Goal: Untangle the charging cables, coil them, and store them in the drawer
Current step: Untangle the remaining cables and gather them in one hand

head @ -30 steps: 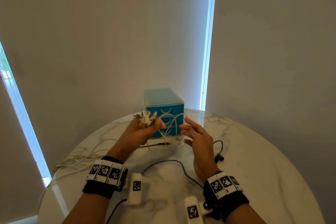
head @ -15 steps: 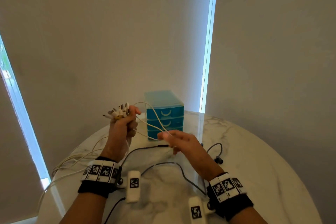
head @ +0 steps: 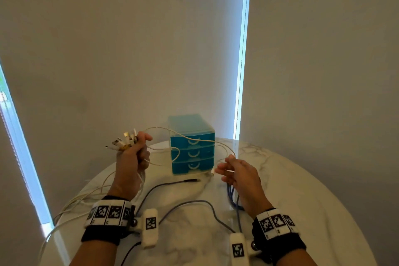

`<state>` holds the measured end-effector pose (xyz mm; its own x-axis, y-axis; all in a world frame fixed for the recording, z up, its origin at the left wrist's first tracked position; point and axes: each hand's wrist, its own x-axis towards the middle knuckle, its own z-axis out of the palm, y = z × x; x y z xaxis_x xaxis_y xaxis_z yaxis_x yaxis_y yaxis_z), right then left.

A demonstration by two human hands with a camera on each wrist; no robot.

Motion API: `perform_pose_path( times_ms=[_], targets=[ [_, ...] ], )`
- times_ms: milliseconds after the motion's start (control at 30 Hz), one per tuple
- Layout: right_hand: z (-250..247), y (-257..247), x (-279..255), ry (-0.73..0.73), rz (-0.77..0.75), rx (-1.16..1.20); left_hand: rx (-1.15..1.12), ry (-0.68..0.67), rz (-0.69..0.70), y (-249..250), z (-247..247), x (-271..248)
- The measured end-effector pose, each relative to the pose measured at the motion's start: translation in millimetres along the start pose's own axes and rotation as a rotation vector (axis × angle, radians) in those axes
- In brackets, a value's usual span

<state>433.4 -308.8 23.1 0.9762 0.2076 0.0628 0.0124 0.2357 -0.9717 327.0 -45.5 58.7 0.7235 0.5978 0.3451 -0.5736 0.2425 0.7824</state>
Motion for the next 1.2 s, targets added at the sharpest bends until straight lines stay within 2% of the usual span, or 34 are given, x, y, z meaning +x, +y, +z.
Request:
perform_pose_path(
  times_ms=[133, 200, 300, 367, 433, 467, 500, 533, 567, 633, 667, 700, 767, 833, 900, 967, 1000, 1067, 1200],
  targets=[
    [-8.4, -13.3, 4.9, 0.165, -0.006, 0.466, 0.157, 0.016, -0.101, -8.0, -1.1, -0.4],
    [-14.4, -24.8, 11.7, 0.345, -0.065, 0.541, 0.309, 0.019, -0.101, -7.9, -1.0, -1.5],
    [-17.4, -38.4, 31.9, 0.635, -0.144, 0.507, 0.726, 0.097, -0.032, -4.2, -3.9, -3.7],
    [-12.3, -54.0, 45.2, 0.758, -0.245, 0.556, 0.702, 0.175, -0.010, -3.0, -8.3, -1.2],
    [7.3, -73.9, 57.1, 0.829, -0.362, 0.622, 0.516, 0.238, 0.053, 1.6, -8.7, -0.1],
    [25.5, -82.6, 63.4, 0.808, -0.405, 0.644, 0.447, 0.271, 0.117, 6.0, -6.7, -1.1],
    [49.1, -90.4, 68.8, 0.724, -0.445, 0.620, 0.395, 0.293, 0.173, 11.0, -3.2, -3.2],
    [79.3, -98.0, 72.4, 0.531, -0.483, 0.546, 0.348, 0.295, 0.217, 15.2, -0.4, -5.8],
    [112.0, -103.2, 71.5, 0.222, -0.485, 0.367, 0.319, 0.298, 0.244, 19.0, 2.6, -8.8],
    [167.9, -105.4, 48.9, -0.469, -0.376, -0.336, 0.347, 0.311, 0.276, 19.7, 5.2, -11.8],
    [181.7, -100.8, 41.4, -0.658, -0.341, -0.595, 0.401, 0.326, 0.286, 20.0, 4.9, -12.4],
    [188.4, -97.7, 36.1, -0.708, -0.335, -0.704, 0.470, 0.350, 0.295, 19.6, 3.1, -10.5],
    [181.8, -93.5, 24.3, -0.580, -0.396, -0.584, 0.609, 0.408, 0.325, 18.5, -0.7, -3.2],
    [159.4, -78.3, 16.2, -0.484, -0.296, -0.357, 0.750, 0.448, 0.348, 18.5, -1.8, 1.7],
    [132.8, -57.0, 5.9, -0.449, -0.210, -0.326, 0.921, 0.406, 0.379, 16.9, -1.2, 2.6],
    [107.8, -35.2, -3.5, -0.434, -0.166, -0.320, 1.009, 0.316, 0.374, 16.2, 3.4, -1.0],
    [96.1, -26.3, -6.6, -0.415, -0.147, -0.311, 0.973, 0.255, 0.350, 14.8, 5.2, -3.1],
    [77.0, -10.9, -9.9, -0.353, -0.107, -0.260, 0.932, 0.110, 0.217, 10.7, 7.0, -5.3],
    [65.7, -2.6, -24.2, -0.344, -0.184, -0.170, 1.192, -0.198, 0.043, -2.2, 1.1, -6.3]
  ],
)
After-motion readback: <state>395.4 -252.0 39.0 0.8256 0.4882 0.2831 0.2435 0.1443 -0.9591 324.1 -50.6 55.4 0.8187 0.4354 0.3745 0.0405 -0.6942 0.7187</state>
